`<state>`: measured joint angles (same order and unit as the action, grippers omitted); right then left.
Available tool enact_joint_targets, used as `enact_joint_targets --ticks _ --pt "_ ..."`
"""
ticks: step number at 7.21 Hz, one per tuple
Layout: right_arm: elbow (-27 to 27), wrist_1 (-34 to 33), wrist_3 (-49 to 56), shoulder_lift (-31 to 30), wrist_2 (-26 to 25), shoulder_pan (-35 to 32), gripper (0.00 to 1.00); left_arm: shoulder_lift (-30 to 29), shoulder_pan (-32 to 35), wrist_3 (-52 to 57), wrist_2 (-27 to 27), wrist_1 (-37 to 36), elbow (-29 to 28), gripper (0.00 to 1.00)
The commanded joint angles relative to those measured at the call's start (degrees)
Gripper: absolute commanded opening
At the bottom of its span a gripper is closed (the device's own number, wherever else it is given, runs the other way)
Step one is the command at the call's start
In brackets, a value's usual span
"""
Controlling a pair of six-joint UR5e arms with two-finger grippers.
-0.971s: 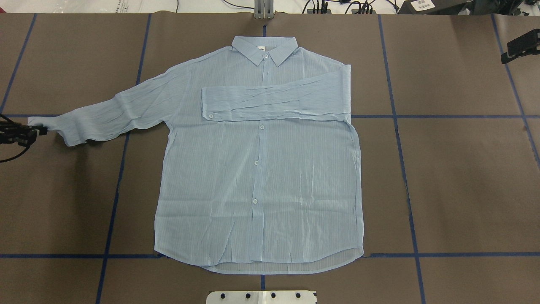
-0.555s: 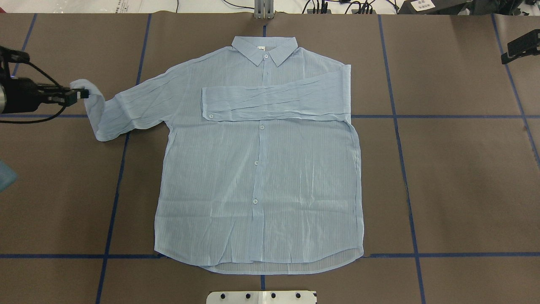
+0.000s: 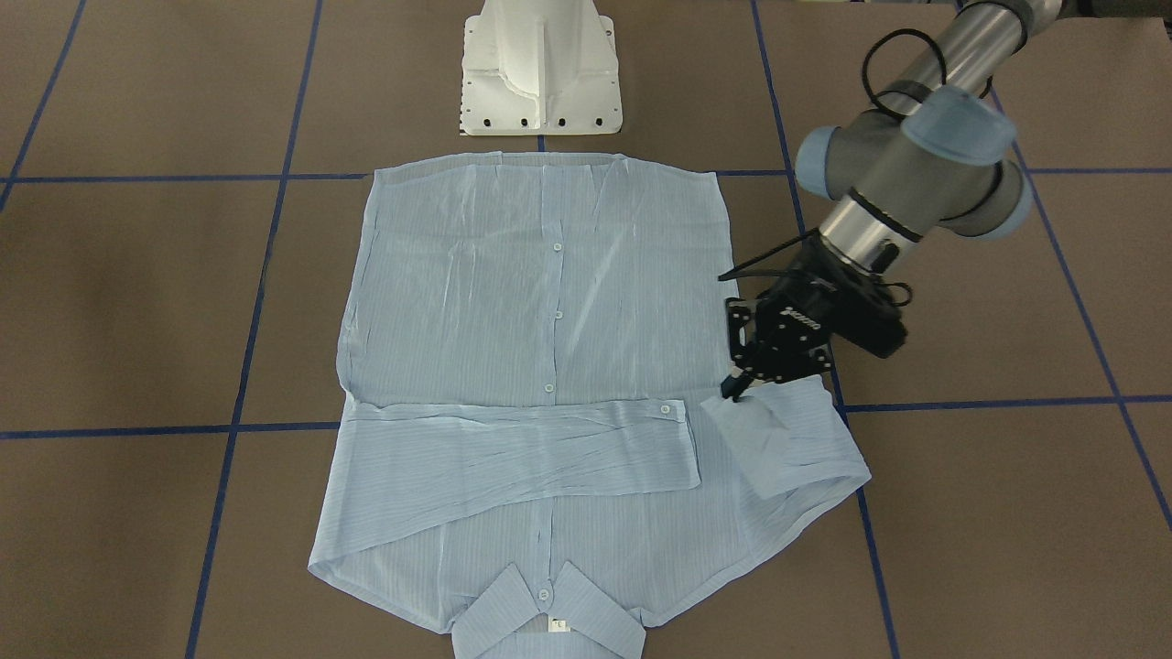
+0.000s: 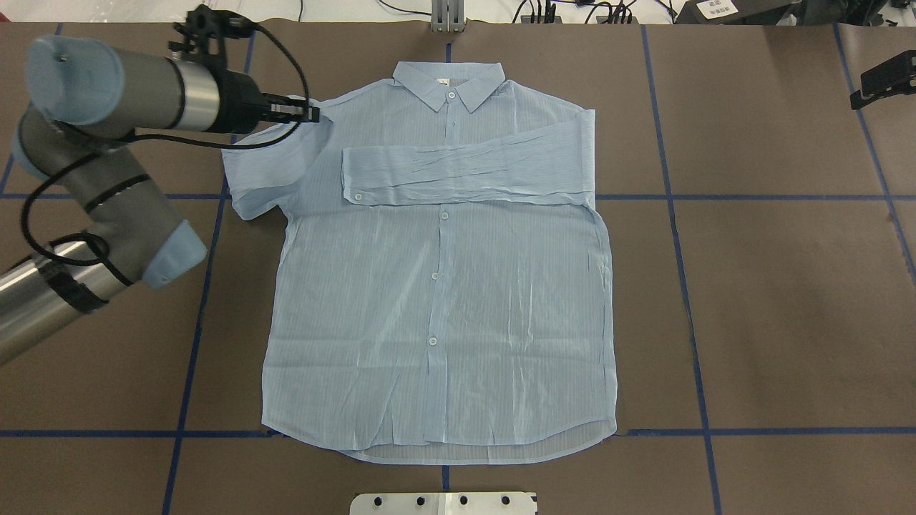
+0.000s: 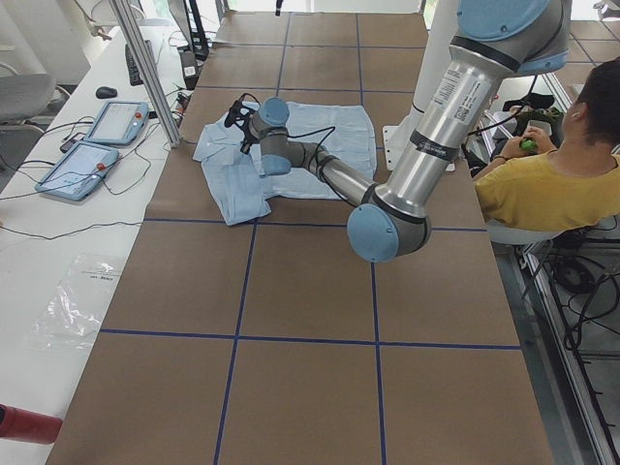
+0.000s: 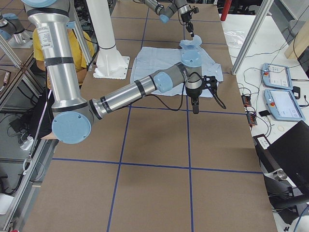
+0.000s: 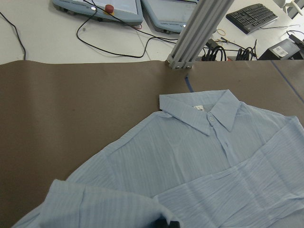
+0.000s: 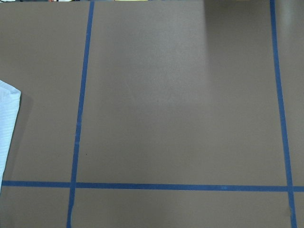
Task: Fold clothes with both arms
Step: 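Fold the held sleeve across the shirt chest with the left gripper, release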
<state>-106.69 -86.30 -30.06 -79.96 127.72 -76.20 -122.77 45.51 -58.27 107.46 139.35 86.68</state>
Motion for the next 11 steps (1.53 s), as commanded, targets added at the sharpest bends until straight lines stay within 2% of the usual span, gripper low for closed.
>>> enact_joint_targets --ticks 1,2,3,6,8,9,10,11 --pt "0.1 0.0 -0.8 0.1 0.0 0.0 1.00 -8.2 -7.9 -4.5 -6.9 -5.8 -1.2 0.00" --pt "0.2 0.0 -1.3 0.1 0.0 0.0 1.00 -11.5 -12.2 -4.7 -12.9 -6.9 -3.9 0.00" --pt "0.2 0.0 -1.3 0.1 0.0 0.0 1.00 -14.4 -14.3 -4.7 -14.4 -6.7 -8.8 0.00" --pt "0.3 0.0 -1.3 0.1 0.0 0.0 1.00 -15.1 -18.5 -4.3 -17.1 -6.6 -11.6 0.00" --pt "0.4 0.0 -1.3 0.1 0.0 0.0 1.00 -19.5 -19.2 -4.4 -17.1 -6.5 -16.4 0.00" --pt "0.4 0.0 -1.3 0.1 0.0 0.0 1.00 -19.6 -19.2 -4.4 -16.9 -6.0 -16.8 0.00" --pt "0.4 0.0 -1.3 0.2 0.0 0.1 1.00 -19.3 -19.4 -4.4 -17.0 -4.9 -16.9 0.99" --pt "0.1 0.0 -1.5 0.2 0.1 0.1 1.00 -19.4 -19.5 -4.3 -16.9 -4.2 -16.5 1.00"
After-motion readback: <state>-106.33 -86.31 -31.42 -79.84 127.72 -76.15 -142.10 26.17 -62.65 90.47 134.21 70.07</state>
